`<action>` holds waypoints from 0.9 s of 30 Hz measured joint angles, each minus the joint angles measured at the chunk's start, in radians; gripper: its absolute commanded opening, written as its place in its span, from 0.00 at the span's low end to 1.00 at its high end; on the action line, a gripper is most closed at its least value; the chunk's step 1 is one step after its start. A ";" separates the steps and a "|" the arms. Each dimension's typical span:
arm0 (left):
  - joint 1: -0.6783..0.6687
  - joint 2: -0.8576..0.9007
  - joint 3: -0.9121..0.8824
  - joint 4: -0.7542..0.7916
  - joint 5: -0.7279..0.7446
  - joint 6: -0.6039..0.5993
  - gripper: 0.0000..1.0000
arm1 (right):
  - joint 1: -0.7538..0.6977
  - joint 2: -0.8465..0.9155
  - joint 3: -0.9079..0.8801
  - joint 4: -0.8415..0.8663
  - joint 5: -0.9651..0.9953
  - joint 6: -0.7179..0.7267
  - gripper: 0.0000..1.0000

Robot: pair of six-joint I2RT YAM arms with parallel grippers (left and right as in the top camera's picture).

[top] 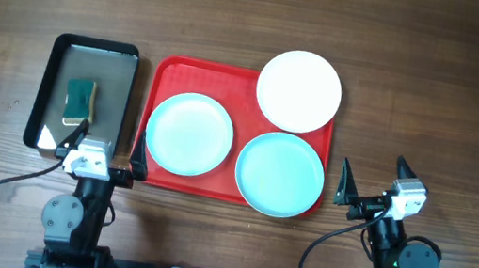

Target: Clean dirty plates on tray and stack at the side

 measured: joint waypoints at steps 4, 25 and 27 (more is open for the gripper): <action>0.000 0.000 0.000 0.000 0.000 0.000 1.00 | 0.000 0.000 0.000 0.000 0.000 0.000 1.00; 0.000 0.000 0.000 0.000 0.000 -0.005 1.00 | 0.000 0.000 0.000 0.069 0.008 0.013 1.00; 0.000 0.000 0.000 0.000 0.000 -0.026 1.00 | 0.000 0.000 0.000 0.143 0.008 0.021 1.00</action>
